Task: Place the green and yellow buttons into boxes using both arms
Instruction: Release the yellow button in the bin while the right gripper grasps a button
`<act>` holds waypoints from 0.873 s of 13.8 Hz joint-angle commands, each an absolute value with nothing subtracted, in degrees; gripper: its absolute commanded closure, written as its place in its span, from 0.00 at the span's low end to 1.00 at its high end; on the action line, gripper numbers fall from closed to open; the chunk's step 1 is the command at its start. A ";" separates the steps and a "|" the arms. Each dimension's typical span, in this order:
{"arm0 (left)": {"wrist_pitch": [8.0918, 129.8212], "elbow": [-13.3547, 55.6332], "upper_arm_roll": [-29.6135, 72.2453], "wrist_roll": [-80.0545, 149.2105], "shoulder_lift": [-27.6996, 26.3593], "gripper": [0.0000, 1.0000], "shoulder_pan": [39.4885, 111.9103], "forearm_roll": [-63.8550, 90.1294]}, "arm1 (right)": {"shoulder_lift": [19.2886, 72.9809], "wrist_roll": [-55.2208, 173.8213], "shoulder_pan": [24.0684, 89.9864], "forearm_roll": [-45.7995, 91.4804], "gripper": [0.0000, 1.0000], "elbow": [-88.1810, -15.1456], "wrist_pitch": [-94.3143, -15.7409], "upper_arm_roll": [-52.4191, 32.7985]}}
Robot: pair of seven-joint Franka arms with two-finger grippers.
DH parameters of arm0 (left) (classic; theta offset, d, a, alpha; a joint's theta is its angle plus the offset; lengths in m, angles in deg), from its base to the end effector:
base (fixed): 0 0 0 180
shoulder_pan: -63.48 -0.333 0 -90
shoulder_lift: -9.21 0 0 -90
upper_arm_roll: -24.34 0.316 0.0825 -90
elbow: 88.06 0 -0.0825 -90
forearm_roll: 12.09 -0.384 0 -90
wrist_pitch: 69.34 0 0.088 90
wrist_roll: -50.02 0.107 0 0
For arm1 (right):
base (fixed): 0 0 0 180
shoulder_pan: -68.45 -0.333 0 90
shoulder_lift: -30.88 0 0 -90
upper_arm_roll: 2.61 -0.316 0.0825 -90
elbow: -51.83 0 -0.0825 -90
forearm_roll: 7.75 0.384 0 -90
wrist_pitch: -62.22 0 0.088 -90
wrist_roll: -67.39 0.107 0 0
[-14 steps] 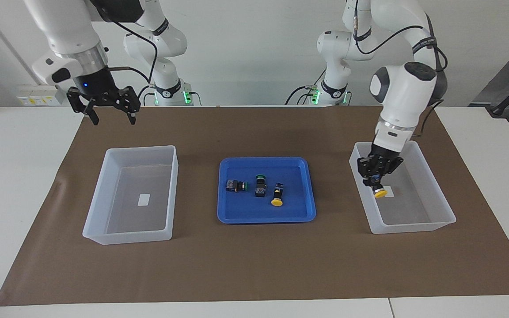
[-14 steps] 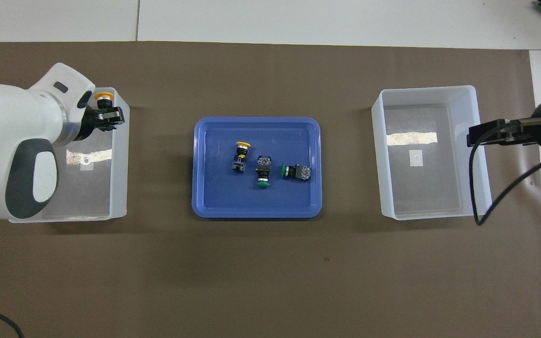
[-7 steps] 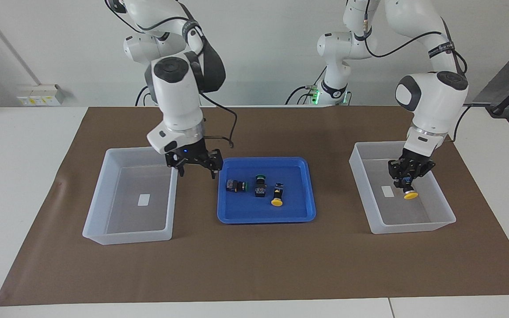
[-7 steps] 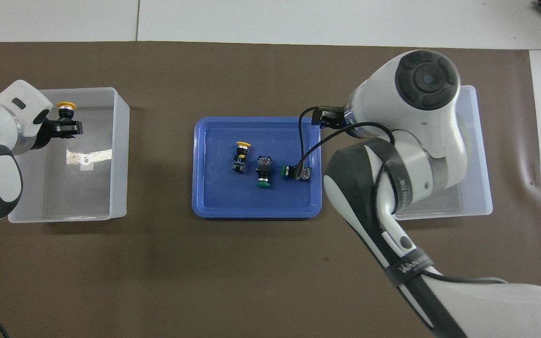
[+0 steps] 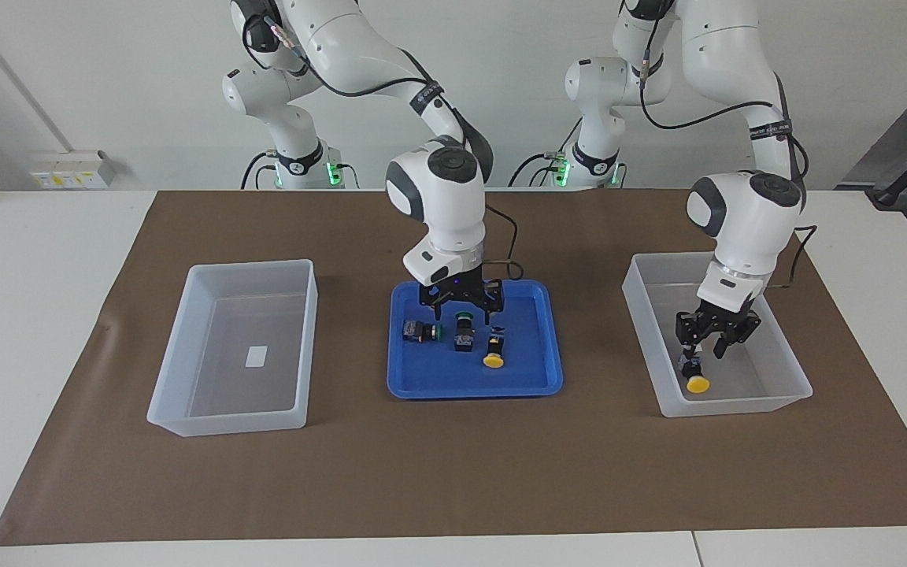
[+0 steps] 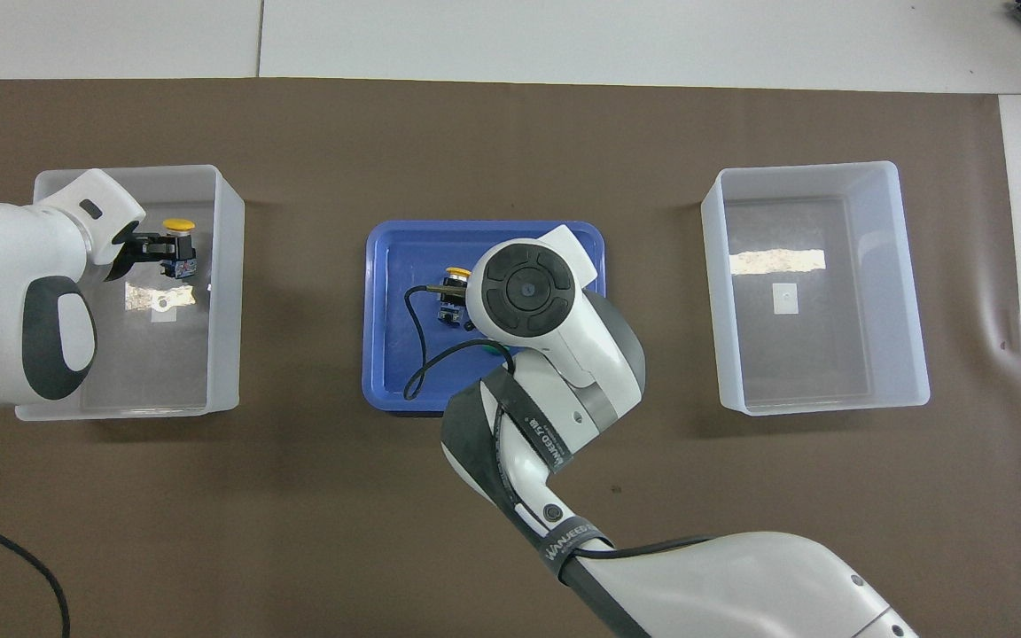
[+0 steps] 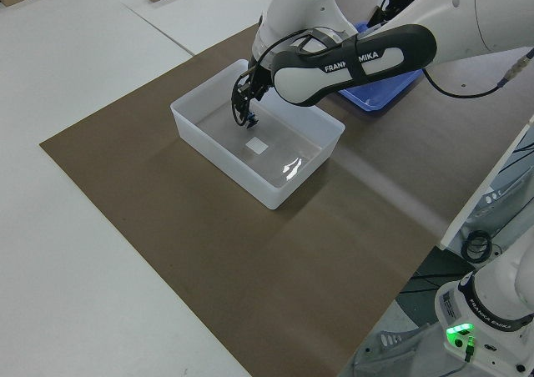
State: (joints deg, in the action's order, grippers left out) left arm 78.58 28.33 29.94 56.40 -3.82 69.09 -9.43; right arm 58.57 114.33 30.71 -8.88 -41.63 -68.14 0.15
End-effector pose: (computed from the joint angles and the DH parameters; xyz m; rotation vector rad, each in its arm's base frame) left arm 0.6180 -0.0016 0.3693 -3.0893 0.1272 -0.5057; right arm 0.5674 0.4017 0.3552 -3.0426 0.2897 -0.2245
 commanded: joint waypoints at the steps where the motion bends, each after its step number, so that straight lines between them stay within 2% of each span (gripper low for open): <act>1: 77.44 25.85 29.53 57.41 -3.62 0.00 68.93 -9.01 | 58.65 114.85 29.26 -9.42 0.07 -44.32 -71.10 0.29; 3: 72.28 24.19 29.53 57.14 -0.99 0.00 69.28 -9.01 | 57.95 115.02 28.64 -9.51 0.20 -46.69 -71.02 0.38; 6: 59.71 17.86 28.91 56.88 0.16 0.00 71.90 -8.92 | 58.48 114.94 28.90 -11.61 0.22 -47.84 -73.56 0.38; 10: 60.21 18.90 28.83 51.36 0.51 0.00 78.14 -8.92 | 58.92 114.32 29.95 -13.11 0.22 -48.28 -77.25 0.38; 12: 63.44 20.83 28.74 48.18 0.95 0.00 81.31 -8.92 | 59.01 114.67 29.78 -13.11 0.27 -48.37 -77.88 0.38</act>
